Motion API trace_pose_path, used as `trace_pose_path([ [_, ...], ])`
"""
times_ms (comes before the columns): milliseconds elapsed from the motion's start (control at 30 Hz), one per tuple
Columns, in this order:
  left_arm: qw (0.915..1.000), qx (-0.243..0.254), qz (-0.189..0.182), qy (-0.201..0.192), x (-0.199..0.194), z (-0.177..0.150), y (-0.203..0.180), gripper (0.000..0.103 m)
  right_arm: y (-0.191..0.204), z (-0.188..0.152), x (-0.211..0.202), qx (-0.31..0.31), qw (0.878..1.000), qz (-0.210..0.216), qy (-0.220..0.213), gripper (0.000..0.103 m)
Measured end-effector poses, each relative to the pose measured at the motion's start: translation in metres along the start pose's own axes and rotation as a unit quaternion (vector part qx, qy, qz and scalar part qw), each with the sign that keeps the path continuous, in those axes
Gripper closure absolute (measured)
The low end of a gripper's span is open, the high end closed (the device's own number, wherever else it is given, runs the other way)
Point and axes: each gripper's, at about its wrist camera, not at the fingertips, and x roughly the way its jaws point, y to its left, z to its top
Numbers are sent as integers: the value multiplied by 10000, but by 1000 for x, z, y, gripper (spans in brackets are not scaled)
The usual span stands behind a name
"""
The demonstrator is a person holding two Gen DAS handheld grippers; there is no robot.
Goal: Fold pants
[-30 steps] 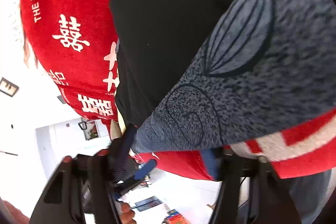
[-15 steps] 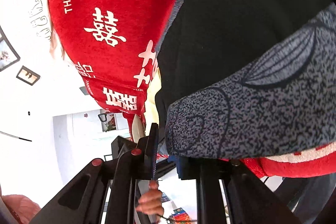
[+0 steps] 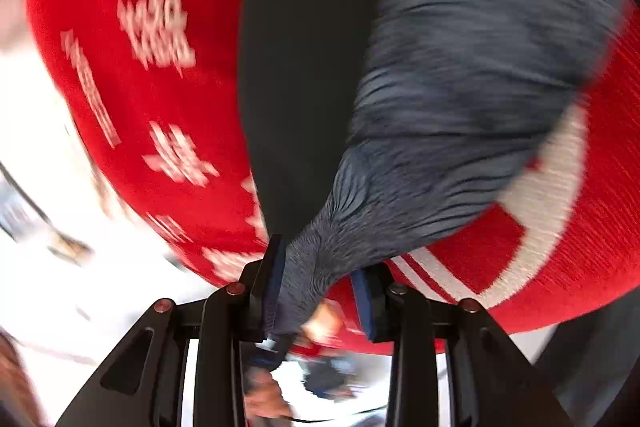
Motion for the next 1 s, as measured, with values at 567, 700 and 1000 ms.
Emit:
trace_pose_path([
  [567,9987,285,-108,-397,-30,89,-78,84,204,69,40,-2251,9623,-1455,471,99],
  [700,9987,168,52,-475,-3,149,-94,84,235,127,98,-2344,9508,-1833,864,99],
  [1000,9968,102,774,-141,96,235,-77,82,208,237,205,-2204,9229,-2719,1602,99],
])
